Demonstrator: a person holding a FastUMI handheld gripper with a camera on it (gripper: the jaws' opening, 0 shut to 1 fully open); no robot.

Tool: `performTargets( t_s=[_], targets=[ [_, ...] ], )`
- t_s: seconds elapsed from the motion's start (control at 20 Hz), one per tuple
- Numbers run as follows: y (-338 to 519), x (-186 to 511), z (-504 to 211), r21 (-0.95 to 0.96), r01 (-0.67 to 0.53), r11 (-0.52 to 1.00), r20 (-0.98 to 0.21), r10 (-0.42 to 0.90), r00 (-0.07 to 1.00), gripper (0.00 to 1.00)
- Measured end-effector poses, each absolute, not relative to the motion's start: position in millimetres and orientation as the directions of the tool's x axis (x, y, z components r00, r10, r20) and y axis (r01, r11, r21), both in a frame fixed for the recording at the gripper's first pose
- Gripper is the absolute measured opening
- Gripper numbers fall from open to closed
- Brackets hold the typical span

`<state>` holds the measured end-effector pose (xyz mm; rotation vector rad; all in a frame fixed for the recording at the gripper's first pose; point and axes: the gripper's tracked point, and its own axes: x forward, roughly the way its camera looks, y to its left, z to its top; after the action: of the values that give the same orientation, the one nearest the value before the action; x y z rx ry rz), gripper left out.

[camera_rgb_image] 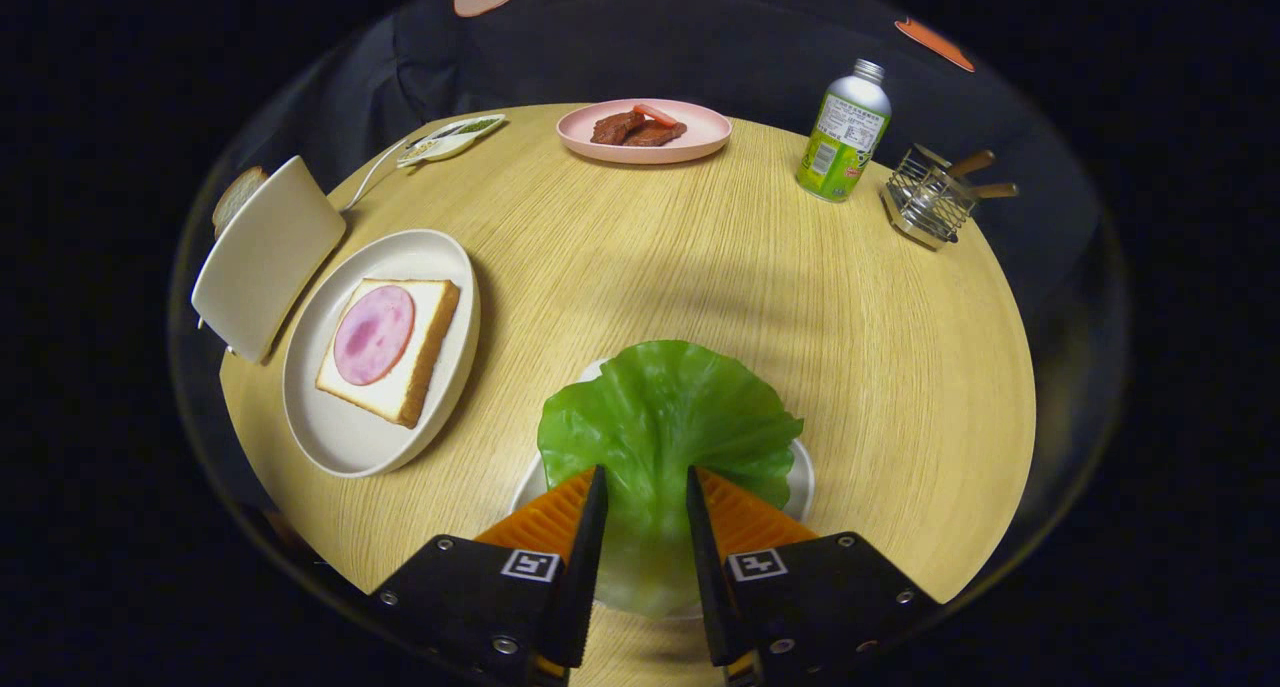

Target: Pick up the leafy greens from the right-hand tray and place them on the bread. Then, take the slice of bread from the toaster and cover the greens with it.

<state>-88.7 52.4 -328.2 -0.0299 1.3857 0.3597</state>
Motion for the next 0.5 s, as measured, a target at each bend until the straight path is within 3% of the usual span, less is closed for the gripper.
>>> performTargets(
  t_s=[0.3,0.5],
  targets=[
    [44.7,-82.0,-330.7,0.201,-0.199,0.959,-0.956,0.237,0.174,0.09],
    [47.1,-76.8,-325.5,0.231,-0.167,0.958,-0.940,0.265,0.216,0.02]
  ],
)
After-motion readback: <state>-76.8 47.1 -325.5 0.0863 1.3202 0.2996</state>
